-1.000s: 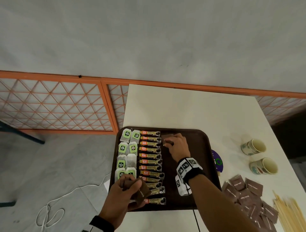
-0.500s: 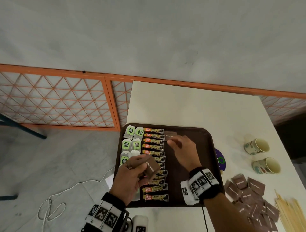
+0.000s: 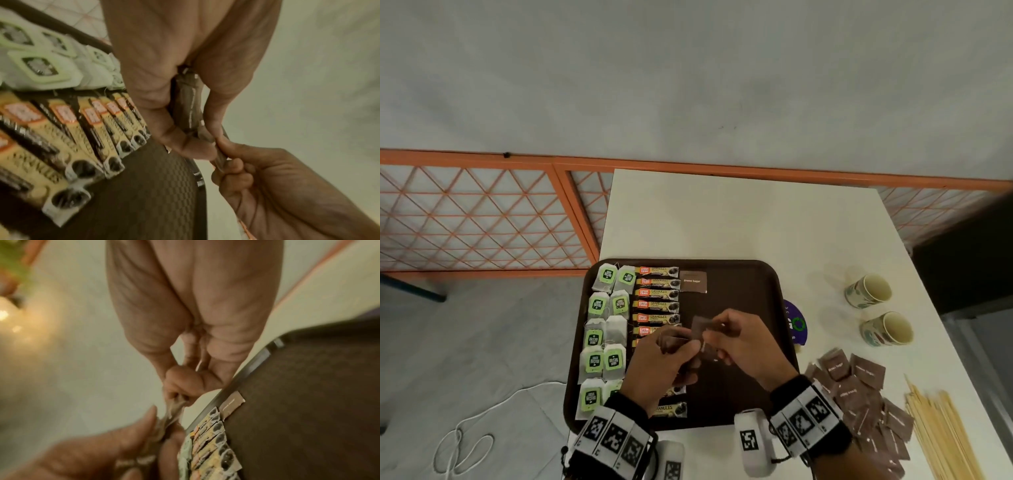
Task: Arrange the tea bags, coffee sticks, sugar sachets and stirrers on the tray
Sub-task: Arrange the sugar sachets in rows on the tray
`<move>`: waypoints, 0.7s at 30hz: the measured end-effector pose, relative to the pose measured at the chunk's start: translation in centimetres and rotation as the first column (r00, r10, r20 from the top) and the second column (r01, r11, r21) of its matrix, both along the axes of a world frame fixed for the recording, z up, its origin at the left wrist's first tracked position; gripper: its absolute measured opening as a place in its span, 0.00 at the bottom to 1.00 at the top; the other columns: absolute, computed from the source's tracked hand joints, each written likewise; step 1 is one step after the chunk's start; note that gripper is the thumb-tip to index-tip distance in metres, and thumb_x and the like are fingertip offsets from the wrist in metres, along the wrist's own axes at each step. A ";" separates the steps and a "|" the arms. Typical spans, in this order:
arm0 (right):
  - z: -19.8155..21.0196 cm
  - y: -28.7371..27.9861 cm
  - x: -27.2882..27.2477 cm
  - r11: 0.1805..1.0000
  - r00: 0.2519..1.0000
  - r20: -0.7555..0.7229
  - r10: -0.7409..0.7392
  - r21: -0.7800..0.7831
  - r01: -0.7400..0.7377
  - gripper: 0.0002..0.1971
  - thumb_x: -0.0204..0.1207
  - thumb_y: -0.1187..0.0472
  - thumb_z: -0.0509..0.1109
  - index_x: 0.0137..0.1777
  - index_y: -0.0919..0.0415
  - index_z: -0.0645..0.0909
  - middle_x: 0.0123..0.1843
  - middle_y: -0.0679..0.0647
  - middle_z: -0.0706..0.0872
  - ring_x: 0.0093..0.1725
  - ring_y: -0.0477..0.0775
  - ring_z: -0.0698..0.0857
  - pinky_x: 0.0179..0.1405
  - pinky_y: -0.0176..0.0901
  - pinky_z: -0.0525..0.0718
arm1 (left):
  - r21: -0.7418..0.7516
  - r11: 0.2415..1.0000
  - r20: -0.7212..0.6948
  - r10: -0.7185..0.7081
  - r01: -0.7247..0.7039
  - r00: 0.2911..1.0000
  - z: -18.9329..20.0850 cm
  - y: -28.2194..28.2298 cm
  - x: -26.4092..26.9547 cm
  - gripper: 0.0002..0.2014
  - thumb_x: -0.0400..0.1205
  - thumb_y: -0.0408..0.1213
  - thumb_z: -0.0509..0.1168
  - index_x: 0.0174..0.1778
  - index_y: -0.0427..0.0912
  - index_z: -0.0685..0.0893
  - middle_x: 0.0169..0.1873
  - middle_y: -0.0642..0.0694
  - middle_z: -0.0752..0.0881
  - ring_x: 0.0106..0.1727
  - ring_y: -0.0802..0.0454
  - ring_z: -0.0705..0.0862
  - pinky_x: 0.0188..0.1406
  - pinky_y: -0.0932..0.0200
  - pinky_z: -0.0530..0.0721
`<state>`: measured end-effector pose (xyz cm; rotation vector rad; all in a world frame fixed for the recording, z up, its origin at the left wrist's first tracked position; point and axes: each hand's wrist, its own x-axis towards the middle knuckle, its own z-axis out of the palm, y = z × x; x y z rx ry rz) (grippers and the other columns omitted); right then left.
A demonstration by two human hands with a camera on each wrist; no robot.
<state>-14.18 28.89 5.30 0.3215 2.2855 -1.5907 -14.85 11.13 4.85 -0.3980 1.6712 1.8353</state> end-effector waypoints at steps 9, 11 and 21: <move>-5.7 4.4 -6.7 0.847 0.842 0.272 -0.466 -0.138 0.513 0.02 0.79 0.71 0.70 0.46 0.65 0.80 0.42 0.61 0.85 0.31 0.48 0.82 0.27 0.33 0.82 | -0.050 0.964 0.054 0.262 -0.259 0.964 -2.0 0.6 -1.2 0.05 0.81 0.25 0.68 0.51 0.32 0.85 0.36 0.35 0.87 0.34 0.46 0.86 0.32 0.52 0.90; -7.3 4.6 -8.4 0.751 0.772 0.357 -0.526 -0.231 0.618 0.03 0.78 0.71 0.72 0.47 0.66 0.80 0.44 0.63 0.86 0.34 0.52 0.84 0.30 0.36 0.86 | -0.074 0.962 0.060 0.266 -0.262 0.962 -2.2 -0.1 -0.3 0.06 0.81 0.24 0.68 0.52 0.31 0.85 0.34 0.34 0.87 0.34 0.44 0.86 0.33 0.52 0.90; -8.7 3.9 -9.2 0.879 0.992 -0.042 -0.121 0.459 0.127 0.10 0.75 0.62 0.76 0.55 0.56 0.81 0.57 0.53 0.74 0.48 0.52 0.80 0.53 0.47 0.83 | -0.047 0.960 0.179 0.279 -0.275 0.944 -2.9 -0.9 0.6 0.09 0.82 0.24 0.65 0.57 0.35 0.84 0.44 0.30 0.89 0.42 0.40 0.90 0.40 0.46 0.91</move>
